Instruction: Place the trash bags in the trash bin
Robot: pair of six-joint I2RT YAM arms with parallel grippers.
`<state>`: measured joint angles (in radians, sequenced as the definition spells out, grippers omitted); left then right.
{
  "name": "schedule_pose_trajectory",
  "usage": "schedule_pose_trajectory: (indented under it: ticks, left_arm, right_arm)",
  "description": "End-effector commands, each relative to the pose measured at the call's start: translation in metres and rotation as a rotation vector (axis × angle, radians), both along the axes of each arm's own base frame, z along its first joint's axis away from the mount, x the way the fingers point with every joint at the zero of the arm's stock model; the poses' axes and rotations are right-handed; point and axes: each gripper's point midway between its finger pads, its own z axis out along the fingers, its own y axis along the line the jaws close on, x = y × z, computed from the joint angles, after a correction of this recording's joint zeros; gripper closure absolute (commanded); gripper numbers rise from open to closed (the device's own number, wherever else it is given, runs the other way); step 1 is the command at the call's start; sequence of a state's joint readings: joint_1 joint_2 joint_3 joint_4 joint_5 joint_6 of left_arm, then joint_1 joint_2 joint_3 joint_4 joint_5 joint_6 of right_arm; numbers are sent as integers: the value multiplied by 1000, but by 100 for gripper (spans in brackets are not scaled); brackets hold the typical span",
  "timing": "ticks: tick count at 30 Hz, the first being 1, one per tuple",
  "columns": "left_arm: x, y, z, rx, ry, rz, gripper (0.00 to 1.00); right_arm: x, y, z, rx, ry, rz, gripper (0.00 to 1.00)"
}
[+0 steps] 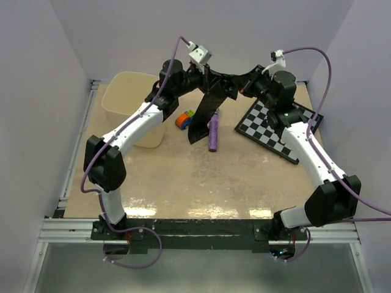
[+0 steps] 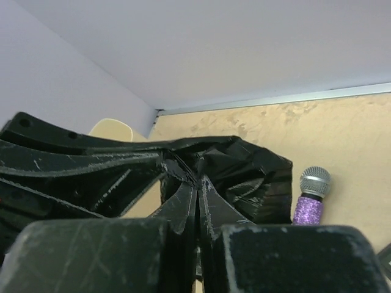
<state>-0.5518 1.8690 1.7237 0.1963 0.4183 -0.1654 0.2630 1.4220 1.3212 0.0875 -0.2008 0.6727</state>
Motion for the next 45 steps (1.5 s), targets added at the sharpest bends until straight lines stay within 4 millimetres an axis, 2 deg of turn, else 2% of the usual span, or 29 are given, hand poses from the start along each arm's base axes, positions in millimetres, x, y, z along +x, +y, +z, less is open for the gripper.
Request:
schedule_pose_trajectory:
  ticks: [1,2,3,5,7,8,10,13,15,16,17,19,20,22,23,24,34,40,45]
  left_arm:
    - [17,52,25,80,-140,218,96]
    - [17,58,23,103,-165,232,94]
    - [15,63,34,88,-194,235,92]
    - [5,65,42,56,-216,195,81]
    - [-14,58,52,14,-229,107,70]
    - [-23,54,56,-6,-225,62,62]
    - [-39,47,53,-51,-154,-16,51]
    - [-53,35,34,-129,111,-91,52]
    - [-71,23,26,-120,152,-177,60]
    - [-83,19,32,-109,100,-240,67]
    - [-94,15,38,-97,30,-283,70]
    - [-116,14,64,-108,-158,-326,70]
    - [-122,12,70,-103,-208,-339,71]
    - [-122,9,76,-90,-259,-351,85]
    - [-115,7,73,-77,-263,-341,95]
    - [-112,6,75,-73,-281,-335,100]
    - [-66,-23,64,26,-344,-275,100]
    - [-63,-33,65,68,-415,-271,100]
    - [-63,-36,54,130,-449,-267,100]
  right_arm:
    - [-13,-28,28,-88,-120,-90,100]
    - [-15,-29,26,-106,-123,-91,100]
    - [-16,-31,20,-123,-117,-90,100]
    - [-21,-32,16,-148,-122,-84,100]
    - [-22,-33,9,-162,-109,-89,100]
    - [-23,-35,8,-167,-107,-92,100]
    - [-23,-33,10,-164,-115,-85,100]
    - [-21,-32,16,-159,-133,-86,100]
    - [-18,-31,17,-155,-135,-87,100]
    - [-16,-31,15,-156,-132,-89,100]
    - [-15,-31,16,-156,-133,-89,100]
    - [-12,-30,15,-163,-130,-83,100]
    - [-12,-29,15,-164,-133,-79,100]
    - [-12,-27,17,-162,-136,-70,100]
    - [-12,-26,16,-163,-134,-64,100]
    - [-12,-25,15,-161,-134,-58,100]
    - [-14,-19,23,-150,-145,-25,100]
    - [-14,-17,26,-129,-146,-21,100]
    - [-12,-16,29,-124,-155,-18,100]
